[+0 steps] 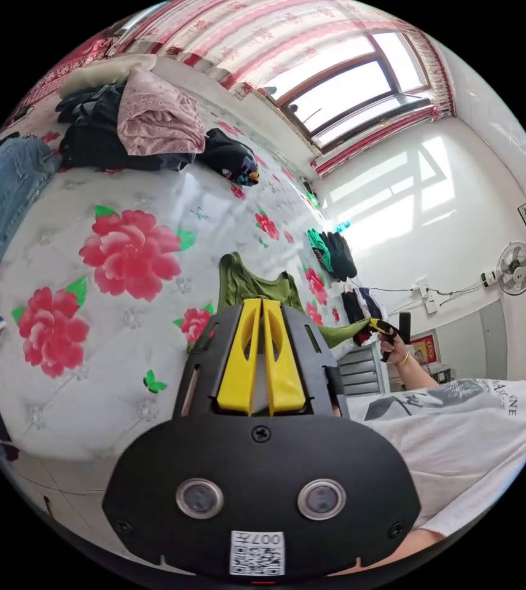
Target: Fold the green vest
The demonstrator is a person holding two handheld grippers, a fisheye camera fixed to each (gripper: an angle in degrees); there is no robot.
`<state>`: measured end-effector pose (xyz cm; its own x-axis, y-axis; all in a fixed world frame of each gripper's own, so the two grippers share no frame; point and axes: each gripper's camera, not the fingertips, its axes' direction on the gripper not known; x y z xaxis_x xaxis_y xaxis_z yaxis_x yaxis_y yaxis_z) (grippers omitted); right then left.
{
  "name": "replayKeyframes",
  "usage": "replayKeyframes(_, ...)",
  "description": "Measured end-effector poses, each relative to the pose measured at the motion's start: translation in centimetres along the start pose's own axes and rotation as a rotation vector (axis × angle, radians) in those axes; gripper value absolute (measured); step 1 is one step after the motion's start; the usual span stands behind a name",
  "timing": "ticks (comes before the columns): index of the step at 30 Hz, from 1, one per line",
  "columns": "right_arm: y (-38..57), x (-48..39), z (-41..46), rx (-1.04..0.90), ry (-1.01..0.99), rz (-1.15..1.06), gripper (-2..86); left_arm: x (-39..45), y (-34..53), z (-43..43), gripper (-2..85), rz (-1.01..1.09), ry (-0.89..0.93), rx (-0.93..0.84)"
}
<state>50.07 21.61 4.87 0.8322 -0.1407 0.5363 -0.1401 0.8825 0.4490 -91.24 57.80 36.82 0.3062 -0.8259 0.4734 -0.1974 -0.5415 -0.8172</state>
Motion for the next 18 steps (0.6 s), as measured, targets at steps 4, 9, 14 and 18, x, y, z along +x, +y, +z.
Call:
replayKeyframes(4,-7.8,1.5,1.8,0.005,0.018,0.03,0.0,-2.3,-9.3,3.0,-0.5,-0.046,-0.041,-0.002)
replayKeyframes(9,-16.1,6.2,7.9,0.061,0.189,0.16,1.5,-7.2,-16.2,8.4,7.1,-0.185,-0.09,-0.008)
replayKeyframes(14,-13.4,9.8,11.9,0.093,0.191,0.289,3.8,-10.0,-14.5,9.8,8.6,-0.247,-0.103,0.015)
replayKeyframes(18,-7.1,11.1,13.0,0.158,0.187,0.352,4.9,-9.5,-9.8,9.4,7.7,-0.216,-0.178,0.006)
